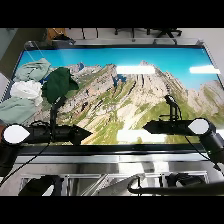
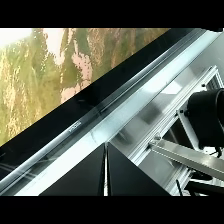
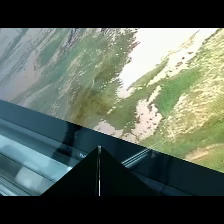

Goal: Fold the shirts.

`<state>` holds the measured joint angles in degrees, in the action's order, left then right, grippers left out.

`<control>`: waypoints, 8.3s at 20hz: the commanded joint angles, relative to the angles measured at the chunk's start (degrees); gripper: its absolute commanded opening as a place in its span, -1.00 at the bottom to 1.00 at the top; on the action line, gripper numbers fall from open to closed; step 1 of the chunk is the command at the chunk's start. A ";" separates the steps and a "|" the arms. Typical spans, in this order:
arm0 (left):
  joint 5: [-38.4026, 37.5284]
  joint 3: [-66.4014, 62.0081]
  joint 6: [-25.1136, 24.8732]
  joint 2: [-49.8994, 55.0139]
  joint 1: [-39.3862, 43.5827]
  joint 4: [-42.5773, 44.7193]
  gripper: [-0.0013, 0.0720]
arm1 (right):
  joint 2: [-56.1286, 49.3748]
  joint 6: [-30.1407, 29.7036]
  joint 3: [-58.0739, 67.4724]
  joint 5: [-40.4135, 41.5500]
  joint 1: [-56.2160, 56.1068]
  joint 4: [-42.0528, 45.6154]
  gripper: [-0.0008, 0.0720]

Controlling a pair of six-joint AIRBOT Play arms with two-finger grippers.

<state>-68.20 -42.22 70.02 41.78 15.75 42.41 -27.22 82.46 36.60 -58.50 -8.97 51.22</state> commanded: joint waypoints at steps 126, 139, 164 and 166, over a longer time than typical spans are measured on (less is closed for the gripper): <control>19.26 4.22 9.07 4.96 2.05 13.11 -0.91 | -15.80 -38.73 3.63 -0.17 9.46 -30.51 -0.89; 6.45 -12.48 2.78 34.21 -11.26 13.09 -0.91 | -22.21 -29.81 11.04 -5.35 29.77 -7.02 0.82; 0.28 -54.60 3.67 15.74 -23.67 -3.32 -0.91 | -16.31 -38.10 57.96 -7.34 26.51 -34.97 -0.92; 2.27 -67.28 3.98 12.70 -27.61 -2.86 -0.91 | -15.28 -38.12 71.06 -5.77 31.01 -34.97 -0.92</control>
<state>-67.46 -92.75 72.88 59.44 -6.70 41.95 -45.63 44.47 88.88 -66.28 16.36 17.89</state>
